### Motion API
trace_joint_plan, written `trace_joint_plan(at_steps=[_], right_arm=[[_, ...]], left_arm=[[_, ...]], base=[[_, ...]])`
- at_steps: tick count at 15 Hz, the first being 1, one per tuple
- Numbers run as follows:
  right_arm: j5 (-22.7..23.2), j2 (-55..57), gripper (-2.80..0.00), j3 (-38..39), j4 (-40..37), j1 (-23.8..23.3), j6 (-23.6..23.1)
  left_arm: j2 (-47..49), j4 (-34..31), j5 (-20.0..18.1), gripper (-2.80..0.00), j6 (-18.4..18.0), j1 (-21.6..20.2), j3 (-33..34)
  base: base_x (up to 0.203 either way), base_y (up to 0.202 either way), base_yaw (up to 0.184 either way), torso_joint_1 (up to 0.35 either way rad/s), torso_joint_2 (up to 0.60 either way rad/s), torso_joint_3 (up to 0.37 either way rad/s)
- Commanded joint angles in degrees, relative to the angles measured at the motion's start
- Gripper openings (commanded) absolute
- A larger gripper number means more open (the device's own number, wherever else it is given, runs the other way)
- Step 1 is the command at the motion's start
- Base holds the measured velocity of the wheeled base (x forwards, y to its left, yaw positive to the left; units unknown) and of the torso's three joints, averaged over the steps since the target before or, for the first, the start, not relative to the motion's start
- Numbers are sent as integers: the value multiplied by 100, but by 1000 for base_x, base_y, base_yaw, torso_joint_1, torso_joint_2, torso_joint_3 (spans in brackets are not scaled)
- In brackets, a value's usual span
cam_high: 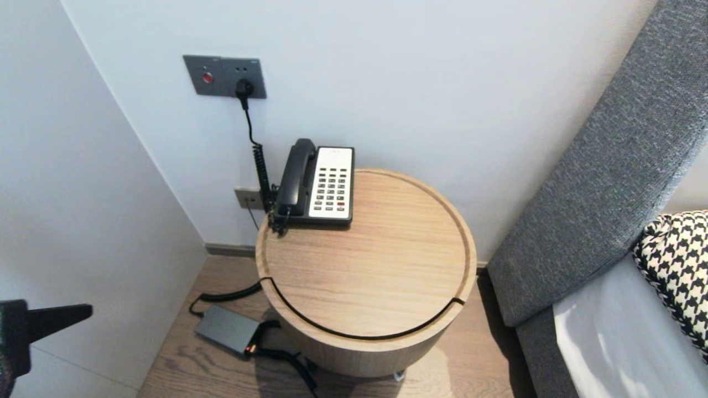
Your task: Open the nightstand drawer
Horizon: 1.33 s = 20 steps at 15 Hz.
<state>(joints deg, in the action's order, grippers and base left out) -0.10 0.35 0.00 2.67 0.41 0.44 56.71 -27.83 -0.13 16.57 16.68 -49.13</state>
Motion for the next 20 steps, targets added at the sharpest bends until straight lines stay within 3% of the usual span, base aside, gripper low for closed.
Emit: trace_joint_plan(at_steps=[1, 4, 6, 9, 15, 20], right_arm=[[1, 9, -280, 141, 5, 2, 0], [1, 9, -280, 141, 5, 2, 0], [1, 9, -280, 141, 5, 2, 0], [1, 9, -280, 141, 5, 2, 0], [1, 9, -280, 141, 5, 2, 0], [1, 9, -280, 141, 5, 2, 0]], left_arm=[[1208, -159, -13, -280, 551, 899, -396], [2082, -108, -35, -280, 1413, 1828, -846], [2570, 152, -38, -280, 1759, 2140, -1144], [3426, 997, 90, -280, 1993, 2446, -1183], [4499, 2211, 954, -280, 2236, 2991, -1174], [4707, 2358, 1029, -280, 2259, 3086, -1055]], base=[[0, 0, 0, 0, 0, 0], [0, 0, 0, 0, 0, 0], [0, 0, 0, 0, 0, 0], [0, 0, 0, 0, 0, 0], [0, 0, 0, 0, 0, 0], [0, 0, 0, 0, 0, 0]])
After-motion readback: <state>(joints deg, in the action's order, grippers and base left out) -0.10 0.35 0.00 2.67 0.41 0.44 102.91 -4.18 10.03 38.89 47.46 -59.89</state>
